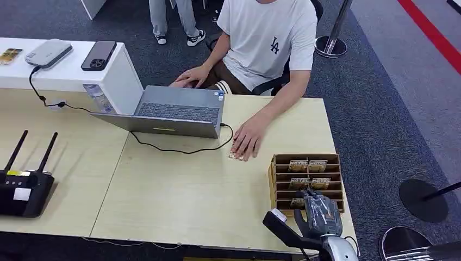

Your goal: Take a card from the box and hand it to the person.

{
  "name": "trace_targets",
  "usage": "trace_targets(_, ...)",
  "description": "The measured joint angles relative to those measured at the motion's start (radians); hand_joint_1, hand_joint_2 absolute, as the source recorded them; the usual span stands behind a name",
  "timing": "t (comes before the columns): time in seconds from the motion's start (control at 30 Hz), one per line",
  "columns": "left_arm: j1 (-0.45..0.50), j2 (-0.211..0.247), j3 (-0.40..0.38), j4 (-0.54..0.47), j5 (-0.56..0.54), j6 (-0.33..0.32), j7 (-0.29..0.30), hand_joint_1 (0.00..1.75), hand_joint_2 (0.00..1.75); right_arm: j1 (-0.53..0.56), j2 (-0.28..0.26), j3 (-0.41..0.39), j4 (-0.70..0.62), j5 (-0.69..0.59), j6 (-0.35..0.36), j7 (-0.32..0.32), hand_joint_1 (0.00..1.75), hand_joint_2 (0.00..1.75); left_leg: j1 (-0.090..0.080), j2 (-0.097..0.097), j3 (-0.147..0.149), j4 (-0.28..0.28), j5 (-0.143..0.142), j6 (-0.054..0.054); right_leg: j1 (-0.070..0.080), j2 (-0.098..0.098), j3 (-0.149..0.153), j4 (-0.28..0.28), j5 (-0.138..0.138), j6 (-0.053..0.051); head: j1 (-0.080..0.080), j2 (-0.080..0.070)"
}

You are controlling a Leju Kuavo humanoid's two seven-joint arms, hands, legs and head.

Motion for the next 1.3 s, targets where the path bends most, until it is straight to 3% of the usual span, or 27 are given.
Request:
trace_targets(0.03, 0.0, 0.0, 0.0, 0.0, 0.0, 0.0, 0.0, 0.0, 0.0, 0.0, 0.0, 0.0, 0.0, 0.0, 0.0, 0.0, 0.96, 1.75, 0.0, 0.0, 0.0, 0.0, 0.0, 0.0, 0.0, 0.0, 0.0, 0.0, 0.0, 0.0, 0.0, 0.0)
trace_targets(0.07, 0.0, 0.0, 0.0, 0.0, 0.0, 0.0, 0.0, 0.0, 0.0, 0.0, 0.0, 0.0, 0.0, 0.0, 0.0, 0.0, 1.12, 1.75, 0.0, 0.0, 0.0, 0.0, 0.0, 0.0, 0.0, 0.0, 0.0, 0.0, 0.0, 0.0, 0.0, 0.0)
trace_targets(0.83, 0.0, 0.0, -0.002, 0.0, 0.0, -0.003, 0.0, 0.0, 0.0, -0.002, 0.0, -0.001, 0.0, 0.0, -0.006, 0.0, 1.08, 1.75, 0.0, 0.0, 0.0, 0.0, 0.0, 0.0, 0.0, 0.0, 0.0, 0.0, 0.0, 0.0, 0.0, 0.0)
trace_targets(0.97, 0.0, 0.0, -0.002, 0.0, 0.002, -0.003, 0.0, 0.0, 0.0, -0.002, 0.0, -0.001, 0.0, 0.0, -0.006, 0.0, 1.17, 1.75, 0.0, 0.0, 0.0, 0.0, 0.0, 0.0, 0.0, 0.0, 0.0, 0.0, 0.0, 0.0, 0.0, 0.0)
trace_targets(1.07, 0.0, 0.0, -0.002, 0.0, 0.005, -0.003, 0.001, 0.0, 0.0, -0.004, 0.0, -0.001, 0.0, 0.0, -0.009, 0.0, 1.54, 1.75, 0.0, 0.0, 0.0, 0.0, 0.0, 0.0, 0.0, 0.0, 0.0, 0.0, 0.0, 0.0, 0.0, 0.0)
trace_targets(1.1, 0.0, 0.0, -0.002, 0.0, 0.006, -0.003, 0.001, 0.0, 0.0, -0.005, 0.0, -0.001, 0.0, 0.0, -0.01, -0.001, 1.59, 1.75, 0.0, 0.0, 0.0, 0.0, 0.0, 0.0, 0.0, 0.0, 0.0, 0.0, 0.0, 0.0, 0.0, 0.0)
trace_targets(1.3, 0.0, 0.0, -0.006, 0.0, 0.006, -0.045, -0.021, 0.0, 0.0, -0.011, 0.0, -0.001, 0.0, 0.001, -0.023, -0.007, 1.64, 1.75, 0.0, 0.0, 0.0, 0.0, 0.0, 0.0, 0.0, 0.0, 0.0, 0.0, 0.0, 0.0, 0.0, 0.0)
